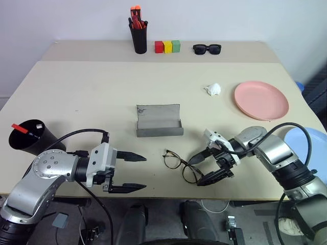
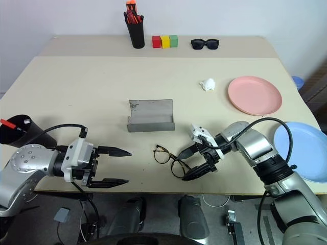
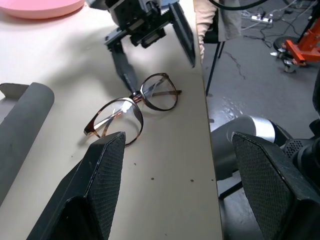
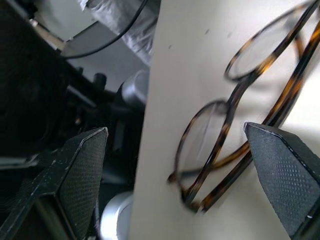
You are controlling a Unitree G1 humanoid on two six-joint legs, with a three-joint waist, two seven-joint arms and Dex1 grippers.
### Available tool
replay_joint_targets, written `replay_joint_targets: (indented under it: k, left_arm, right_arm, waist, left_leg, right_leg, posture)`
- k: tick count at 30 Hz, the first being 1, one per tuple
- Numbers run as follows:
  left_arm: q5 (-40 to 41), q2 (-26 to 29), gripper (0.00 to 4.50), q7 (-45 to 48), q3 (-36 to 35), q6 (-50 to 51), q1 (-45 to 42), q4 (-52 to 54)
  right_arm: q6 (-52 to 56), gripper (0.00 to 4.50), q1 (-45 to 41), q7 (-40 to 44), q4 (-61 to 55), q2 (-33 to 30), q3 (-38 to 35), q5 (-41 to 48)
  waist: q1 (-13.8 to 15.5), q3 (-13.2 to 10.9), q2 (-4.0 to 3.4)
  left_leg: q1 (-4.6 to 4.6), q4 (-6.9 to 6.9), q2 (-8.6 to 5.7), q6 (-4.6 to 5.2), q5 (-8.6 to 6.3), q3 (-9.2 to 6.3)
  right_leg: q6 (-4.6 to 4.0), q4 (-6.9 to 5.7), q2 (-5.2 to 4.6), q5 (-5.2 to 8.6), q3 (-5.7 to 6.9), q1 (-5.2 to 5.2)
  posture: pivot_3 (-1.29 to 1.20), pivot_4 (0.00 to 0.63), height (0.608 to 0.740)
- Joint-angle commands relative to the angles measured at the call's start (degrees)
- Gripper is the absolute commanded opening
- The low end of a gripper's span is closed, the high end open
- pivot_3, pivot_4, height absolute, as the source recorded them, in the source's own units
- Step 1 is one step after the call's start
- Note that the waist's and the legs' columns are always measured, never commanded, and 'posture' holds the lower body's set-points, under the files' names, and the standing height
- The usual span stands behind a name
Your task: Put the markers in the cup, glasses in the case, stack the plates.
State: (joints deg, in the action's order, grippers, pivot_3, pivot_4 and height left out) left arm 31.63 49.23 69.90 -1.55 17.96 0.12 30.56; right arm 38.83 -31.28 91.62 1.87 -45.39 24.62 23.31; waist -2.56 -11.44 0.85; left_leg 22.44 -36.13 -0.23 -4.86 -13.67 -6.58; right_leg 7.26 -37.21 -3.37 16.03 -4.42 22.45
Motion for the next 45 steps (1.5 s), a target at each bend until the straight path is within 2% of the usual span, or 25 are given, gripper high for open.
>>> replay_joint_targets:
  k: [1, 29, 45]
  left_arm:
    - [-0.1, -0.1, 3.46, 0.0, -0.1, -1.1, -0.4, 0.6]
    - [-1.5, -0.7, 3.46, -0.2, 1.5, -2.9, 0.6, 0.4]
    - [-2.2, -1.0, 3.46, -0.3, 1.7, -3.8, 0.4, -0.1]
  right_arm:
    - [0.6, 4.50, -1.5, 0.9, -2.4, -0.5, 0.7, 1.2]
    - [2.0, 4.50, -7.2, 0.8, -0.4, 6.3, 3.6, 0.3]
    - [0.7, 4.50, -4.5, -1.1, -1.8, 6.8, 4.0, -1.5]
  waist:
    - [-0.1, 0.0, 0.00]
    - [0.0, 0.0, -0.01]
    - [0.0, 0.0, -0.02]
  left_leg:
    - [0.00, 0.01, 0.00, 0.00, 0.00, 0.01]
    - [0.04, 0.04, 0.00, 0.00, 0.00, 0.00]
    - [0.04, 0.06, 0.00, 0.00, 0.00, 0.01]
  right_leg:
    - [0.01, 0.00, 0.00, -0.01, 0.00, 0.01]
    - [0.02, 0.04, -0.01, -0.02, 0.01, 0.03]
    - [-0.01, 0.04, -0.01, 0.00, 0.01, 0.05]
  posture:
    - [0.00, 0.150, 0.740]
    - [0.00, 0.150, 0.740]
    - [0.00, 0.150, 0.740]
